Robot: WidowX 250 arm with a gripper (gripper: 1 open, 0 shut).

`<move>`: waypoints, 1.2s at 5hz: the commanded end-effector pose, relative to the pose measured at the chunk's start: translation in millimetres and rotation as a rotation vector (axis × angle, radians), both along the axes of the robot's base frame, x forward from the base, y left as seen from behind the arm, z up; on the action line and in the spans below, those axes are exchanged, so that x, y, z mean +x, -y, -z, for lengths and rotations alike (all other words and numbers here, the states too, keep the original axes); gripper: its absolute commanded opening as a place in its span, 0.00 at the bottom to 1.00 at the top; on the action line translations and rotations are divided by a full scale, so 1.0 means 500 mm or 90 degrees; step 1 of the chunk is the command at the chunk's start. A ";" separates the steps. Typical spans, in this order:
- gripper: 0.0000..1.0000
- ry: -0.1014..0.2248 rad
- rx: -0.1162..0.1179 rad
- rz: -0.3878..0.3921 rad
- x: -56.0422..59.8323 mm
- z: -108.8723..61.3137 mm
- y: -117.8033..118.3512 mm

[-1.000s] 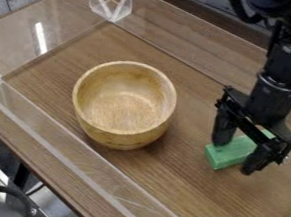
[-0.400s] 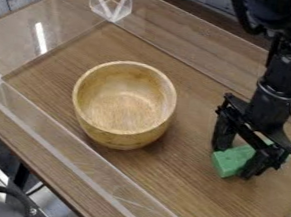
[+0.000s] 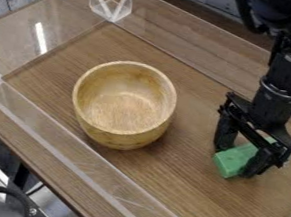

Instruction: Put the green block in the brown bowl

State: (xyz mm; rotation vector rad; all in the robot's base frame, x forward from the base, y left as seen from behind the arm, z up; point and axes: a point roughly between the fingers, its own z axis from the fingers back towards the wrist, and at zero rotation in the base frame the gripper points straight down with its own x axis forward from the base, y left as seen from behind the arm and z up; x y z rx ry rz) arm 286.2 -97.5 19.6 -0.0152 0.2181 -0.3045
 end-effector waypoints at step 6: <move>1.00 -0.011 -0.015 -0.009 0.018 -0.011 -0.010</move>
